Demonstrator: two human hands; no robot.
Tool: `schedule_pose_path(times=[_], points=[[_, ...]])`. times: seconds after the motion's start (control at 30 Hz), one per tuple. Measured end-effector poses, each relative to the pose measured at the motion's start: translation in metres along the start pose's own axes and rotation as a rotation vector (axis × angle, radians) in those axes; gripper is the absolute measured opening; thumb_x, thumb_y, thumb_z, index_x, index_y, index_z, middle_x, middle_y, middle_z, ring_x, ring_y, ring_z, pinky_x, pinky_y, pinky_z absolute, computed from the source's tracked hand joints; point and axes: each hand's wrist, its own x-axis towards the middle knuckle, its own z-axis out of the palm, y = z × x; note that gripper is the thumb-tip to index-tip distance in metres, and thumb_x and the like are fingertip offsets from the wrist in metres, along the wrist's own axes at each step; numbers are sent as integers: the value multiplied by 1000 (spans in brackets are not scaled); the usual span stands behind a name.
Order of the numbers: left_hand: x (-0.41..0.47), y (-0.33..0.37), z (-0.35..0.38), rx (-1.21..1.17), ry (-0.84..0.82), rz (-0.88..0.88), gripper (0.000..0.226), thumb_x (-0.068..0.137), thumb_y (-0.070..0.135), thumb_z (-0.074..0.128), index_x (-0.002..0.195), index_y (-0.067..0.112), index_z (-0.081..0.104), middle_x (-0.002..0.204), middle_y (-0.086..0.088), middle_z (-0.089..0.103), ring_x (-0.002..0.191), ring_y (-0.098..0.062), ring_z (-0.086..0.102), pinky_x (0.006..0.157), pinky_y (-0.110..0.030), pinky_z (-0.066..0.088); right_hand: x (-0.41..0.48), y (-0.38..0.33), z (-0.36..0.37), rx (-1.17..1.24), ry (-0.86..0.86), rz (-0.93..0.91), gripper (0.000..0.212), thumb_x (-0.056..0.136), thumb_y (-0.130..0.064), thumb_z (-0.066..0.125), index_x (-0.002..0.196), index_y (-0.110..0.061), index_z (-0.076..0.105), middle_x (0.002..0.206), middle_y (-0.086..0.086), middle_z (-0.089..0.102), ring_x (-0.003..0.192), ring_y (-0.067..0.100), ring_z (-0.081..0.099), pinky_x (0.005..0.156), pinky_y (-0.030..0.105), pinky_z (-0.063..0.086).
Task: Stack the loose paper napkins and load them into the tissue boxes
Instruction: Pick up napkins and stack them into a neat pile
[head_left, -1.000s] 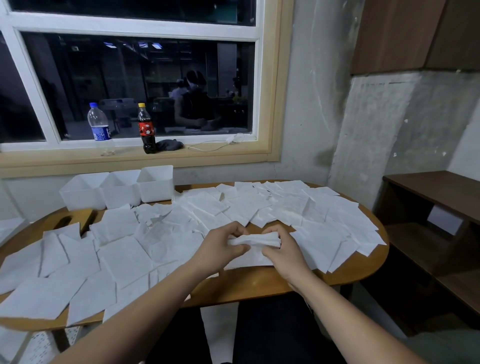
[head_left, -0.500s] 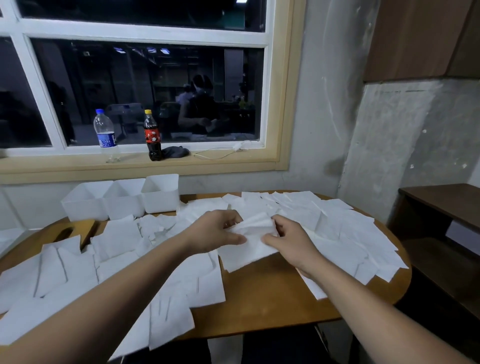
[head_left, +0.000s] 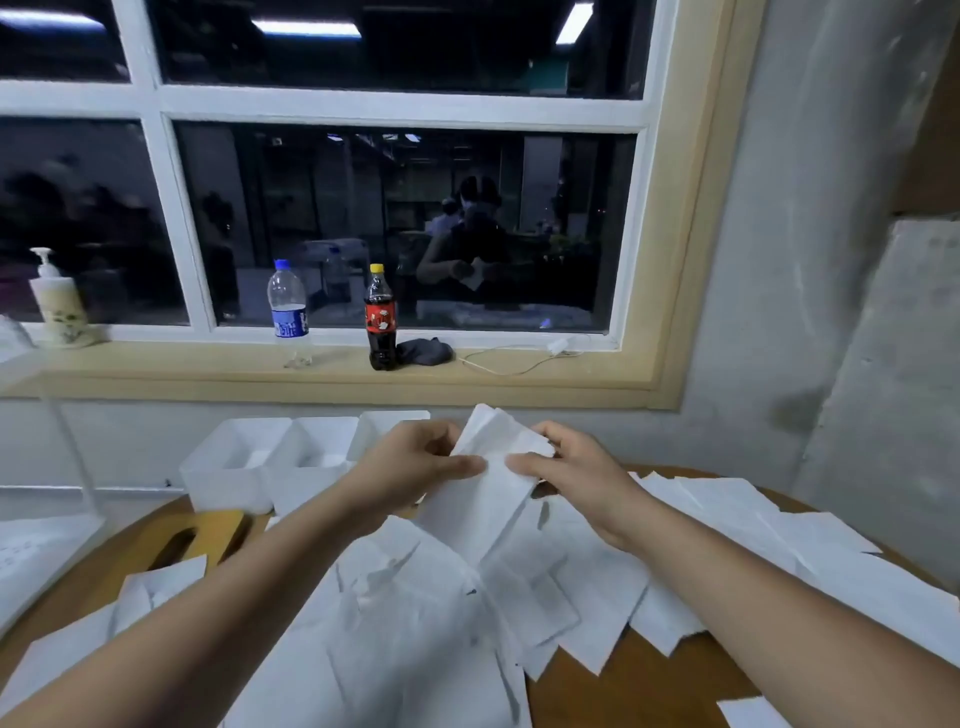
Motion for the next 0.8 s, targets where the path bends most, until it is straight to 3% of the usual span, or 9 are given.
schedule_pose_path(times=[0.1, 0.2, 0.27, 0.33, 0.5, 0.6, 0.7, 0.73, 0.8], points=[[17, -16, -27, -68, 36, -35, 16, 90, 32, 88, 91, 20, 78, 99, -9, 81, 81, -17, 75, 74, -35, 54, 42, 4, 23, 45, -44, 38, 32, 84, -29, 85, 111, -16, 74, 106, 8, 79, 104, 29, 77, 93, 43, 63], [38, -33, -60, -84, 82, -91, 18, 87, 38, 90, 93, 23, 81, 100, -5, 82, 95, -26, 79, 87, -42, 61, 79, 1, 52, 101, -82, 67, 24, 91, -11, 79, 115, -14, 75, 107, 8, 81, 92, 19, 78, 80, 33, 64], [53, -41, -82, -66, 103, -136, 26, 87, 41, 89, 101, 19, 81, 99, 0, 83, 97, -23, 79, 92, -43, 62, 108, -1, 73, 96, -75, 72, 25, 90, -11, 80, 114, -13, 74, 109, 8, 81, 94, 23, 80, 86, 42, 67], [69, -51, -104, -38, 137, -190, 33, 89, 43, 87, 106, 16, 78, 99, 2, 82, 99, -21, 77, 91, -40, 61, 137, -5, 94, 38, -59, 66, 28, 88, -16, 82, 114, -14, 71, 108, 8, 80, 94, 28, 80, 89, 50, 66], [107, -87, -160, 56, 210, -299, 25, 96, 37, 81, 107, 15, 79, 105, -4, 79, 103, -25, 72, 93, -39, 60, 203, -11, 151, -37, -58, 103, 46, 89, -18, 85, 127, -16, 59, 109, 7, 77, 79, 21, 78, 66, 35, 66], [123, -105, -188, 126, 228, -337, 20, 96, 32, 81, 106, 14, 78, 101, -5, 79, 96, -23, 70, 74, -30, 53, 236, -8, 182, -68, -53, 131, 53, 89, -20, 87, 130, -19, 55, 119, 8, 73, 76, 20, 77, 55, 28, 60], [139, -127, -208, 206, 257, -341, 14, 93, 23, 84, 94, 12, 77, 83, -1, 74, 75, -14, 66, 55, -17, 46, 265, -1, 207, -181, -48, 120, 57, 87, -26, 87, 134, -20, 54, 127, 4, 68, 90, 23, 77, 60, 29, 63], [144, -133, -213, 239, 266, -349, 15, 92, 23, 86, 91, 12, 76, 80, -1, 74, 72, -14, 66, 54, -16, 47, 271, 1, 214, -206, -62, 129, 58, 88, -26, 87, 135, -20, 53, 128, 5, 68, 93, 25, 77, 59, 28, 63], [152, -146, -220, 300, 273, -385, 23, 87, 29, 91, 93, 11, 77, 85, -4, 77, 82, -20, 72, 68, -28, 58, 283, 8, 225, -241, -93, 156, 57, 89, -25, 86, 134, -19, 52, 120, 9, 74, 85, 23, 80, 63, 31, 65]])
